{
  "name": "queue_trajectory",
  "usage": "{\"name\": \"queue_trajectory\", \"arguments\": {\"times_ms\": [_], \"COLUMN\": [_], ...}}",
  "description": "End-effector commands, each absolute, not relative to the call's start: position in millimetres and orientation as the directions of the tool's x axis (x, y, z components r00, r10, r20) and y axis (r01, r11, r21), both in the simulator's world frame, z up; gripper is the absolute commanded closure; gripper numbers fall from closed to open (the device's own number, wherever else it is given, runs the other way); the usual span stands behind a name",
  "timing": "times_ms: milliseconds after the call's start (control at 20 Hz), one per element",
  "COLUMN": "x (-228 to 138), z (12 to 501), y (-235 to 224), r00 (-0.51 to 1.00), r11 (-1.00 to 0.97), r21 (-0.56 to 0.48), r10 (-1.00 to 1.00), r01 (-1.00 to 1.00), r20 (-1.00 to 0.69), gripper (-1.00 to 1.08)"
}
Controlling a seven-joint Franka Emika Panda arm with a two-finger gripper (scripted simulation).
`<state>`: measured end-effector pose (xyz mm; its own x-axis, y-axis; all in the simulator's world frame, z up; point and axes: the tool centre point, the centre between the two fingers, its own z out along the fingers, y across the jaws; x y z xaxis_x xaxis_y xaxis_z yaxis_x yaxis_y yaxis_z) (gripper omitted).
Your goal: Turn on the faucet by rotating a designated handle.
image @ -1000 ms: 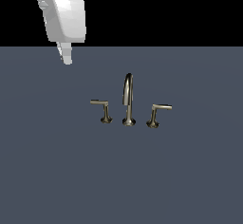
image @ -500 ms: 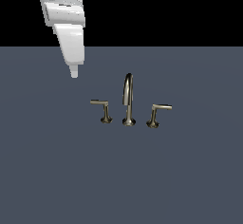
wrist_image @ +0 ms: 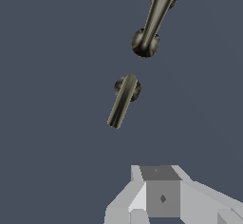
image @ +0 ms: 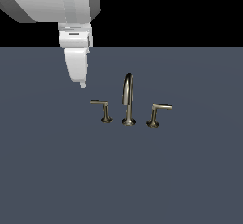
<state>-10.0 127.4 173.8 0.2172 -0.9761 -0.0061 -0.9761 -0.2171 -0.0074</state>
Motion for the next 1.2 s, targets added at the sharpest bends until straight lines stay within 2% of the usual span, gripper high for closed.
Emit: {"name": "queue_trajectory", "arguments": {"times_ms": [0,650,1150], "x": [2,54,64], "z": [160,102,91], "y": [123,96,89], "r00": [0.159,-0.106,-0.163], "r11": [-0.159,0.106,0.163], "r21": [-0.006,-0.001,0.000], "r10": [-0.987,-0.994,-0.987], "r01": [-0.987,-0.994,-0.987], "r20": [-0.004,0.002,0.001], "gripper": [1.08,1.08,1.08]}}
